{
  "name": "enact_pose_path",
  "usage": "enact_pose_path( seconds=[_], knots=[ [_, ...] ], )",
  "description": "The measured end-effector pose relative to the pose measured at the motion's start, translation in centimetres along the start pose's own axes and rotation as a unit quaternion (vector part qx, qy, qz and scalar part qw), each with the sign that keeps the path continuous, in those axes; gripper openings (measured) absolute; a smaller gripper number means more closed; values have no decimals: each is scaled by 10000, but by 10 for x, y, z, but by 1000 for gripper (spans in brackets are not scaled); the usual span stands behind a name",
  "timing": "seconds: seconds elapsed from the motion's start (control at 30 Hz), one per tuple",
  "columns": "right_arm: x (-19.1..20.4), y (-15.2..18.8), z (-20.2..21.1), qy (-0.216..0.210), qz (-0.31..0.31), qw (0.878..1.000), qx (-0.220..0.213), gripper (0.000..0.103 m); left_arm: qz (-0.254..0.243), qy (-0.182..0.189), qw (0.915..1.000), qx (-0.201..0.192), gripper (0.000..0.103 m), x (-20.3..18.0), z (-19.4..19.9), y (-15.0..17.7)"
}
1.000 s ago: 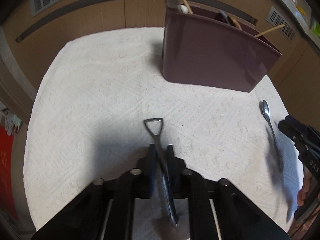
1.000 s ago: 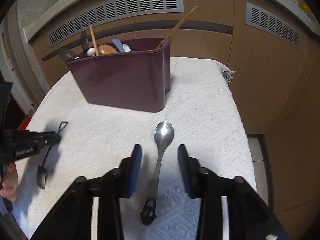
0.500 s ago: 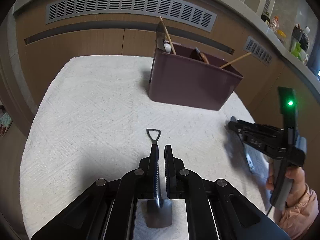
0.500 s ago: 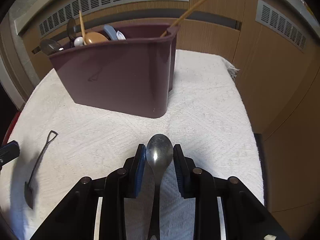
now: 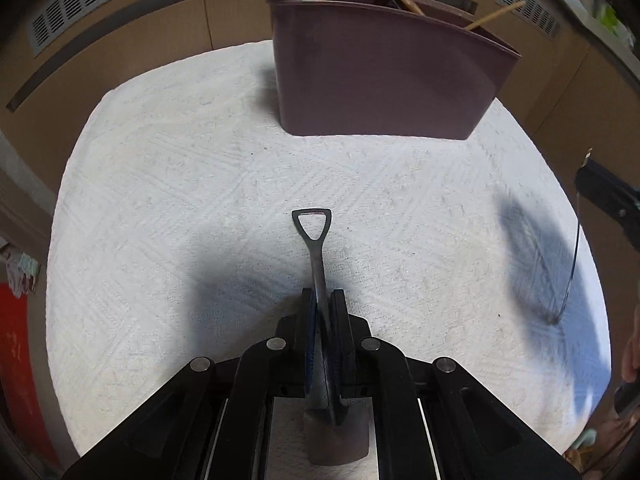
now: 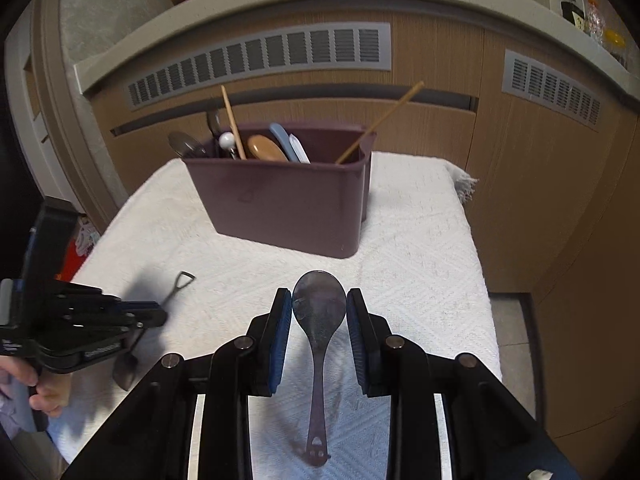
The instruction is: Organize utensils
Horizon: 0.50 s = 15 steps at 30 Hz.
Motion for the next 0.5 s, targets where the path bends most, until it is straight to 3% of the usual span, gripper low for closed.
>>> enact_pose_path(
  seconds=[0.13,0.3,0.5],
  knots=[
    [9,3,19,-176,-51,9996,-211,25,286,260,9974,-612,6,3,22,9],
    [16,7,38,-163,10,9992,-359,25,644,677,9852,-1435,5,4,66,20],
    [20,6,47,-221,18,9988,-445,25,588,780,9787,-1806,4,-1,90,11]
  ],
)
Point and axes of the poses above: each gripper's, at about its wrist camera, not at the fingertips, and z roughly against the way its jaws point, x to its left, y to its underside, the point moved 6 cm from there along -z, roughly the way its jaws point, and after that the axes turned 4 degrees about z, right-handed, at the moved point
